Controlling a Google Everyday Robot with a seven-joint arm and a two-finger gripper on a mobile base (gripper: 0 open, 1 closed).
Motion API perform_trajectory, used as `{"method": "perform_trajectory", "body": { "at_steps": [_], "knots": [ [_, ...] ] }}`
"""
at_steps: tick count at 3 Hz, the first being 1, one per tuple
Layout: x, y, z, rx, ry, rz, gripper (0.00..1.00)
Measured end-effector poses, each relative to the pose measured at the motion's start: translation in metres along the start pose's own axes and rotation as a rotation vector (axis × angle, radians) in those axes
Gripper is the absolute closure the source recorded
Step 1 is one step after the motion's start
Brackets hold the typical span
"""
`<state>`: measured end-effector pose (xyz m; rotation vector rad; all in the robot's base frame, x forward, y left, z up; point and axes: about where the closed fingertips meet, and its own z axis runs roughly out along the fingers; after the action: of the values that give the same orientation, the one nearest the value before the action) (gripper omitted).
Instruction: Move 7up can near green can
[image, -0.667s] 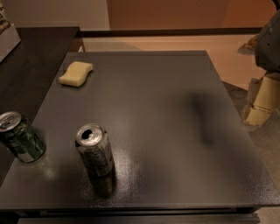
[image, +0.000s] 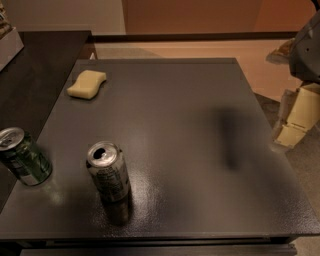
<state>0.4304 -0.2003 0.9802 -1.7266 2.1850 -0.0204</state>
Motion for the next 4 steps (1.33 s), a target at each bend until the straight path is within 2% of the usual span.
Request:
{"method": "perform_trajectory", "body": {
  "at_steps": [2, 4],
  "knots": [
    [-0.065, 0.050, 0.028, -0.095, -0.183, -0.082, 0.00],
    [-0.122, 0.090, 0.079, -0.153, -0.266, -0.135, 0.00]
  ]
}}
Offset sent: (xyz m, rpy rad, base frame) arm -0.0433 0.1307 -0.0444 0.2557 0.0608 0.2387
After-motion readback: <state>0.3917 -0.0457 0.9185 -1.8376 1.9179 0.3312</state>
